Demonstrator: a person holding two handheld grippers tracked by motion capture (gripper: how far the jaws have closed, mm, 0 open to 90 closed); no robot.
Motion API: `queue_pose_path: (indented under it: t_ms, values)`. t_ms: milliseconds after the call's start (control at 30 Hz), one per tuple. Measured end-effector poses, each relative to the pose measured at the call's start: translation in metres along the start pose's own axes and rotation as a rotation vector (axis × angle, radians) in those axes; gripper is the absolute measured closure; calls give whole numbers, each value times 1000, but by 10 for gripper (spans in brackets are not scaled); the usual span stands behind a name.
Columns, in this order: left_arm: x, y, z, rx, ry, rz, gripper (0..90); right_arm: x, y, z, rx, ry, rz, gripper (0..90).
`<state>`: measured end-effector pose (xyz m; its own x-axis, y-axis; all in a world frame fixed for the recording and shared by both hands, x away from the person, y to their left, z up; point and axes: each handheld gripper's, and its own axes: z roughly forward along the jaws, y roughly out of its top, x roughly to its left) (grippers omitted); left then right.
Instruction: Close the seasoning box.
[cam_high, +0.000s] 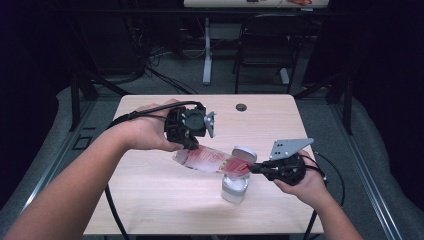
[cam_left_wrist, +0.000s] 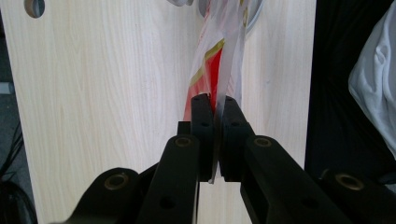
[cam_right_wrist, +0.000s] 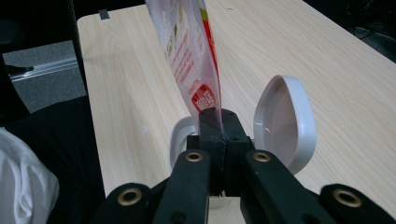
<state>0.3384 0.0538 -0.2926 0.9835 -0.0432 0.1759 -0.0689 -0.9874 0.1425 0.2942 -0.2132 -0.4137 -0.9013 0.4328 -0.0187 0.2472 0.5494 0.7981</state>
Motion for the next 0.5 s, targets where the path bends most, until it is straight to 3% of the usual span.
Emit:
queue_pose_path:
  t_ms: [500]
  values:
    - [0,-14,6,6,0,-16,868,2,10,3,-3,3,-16,900]
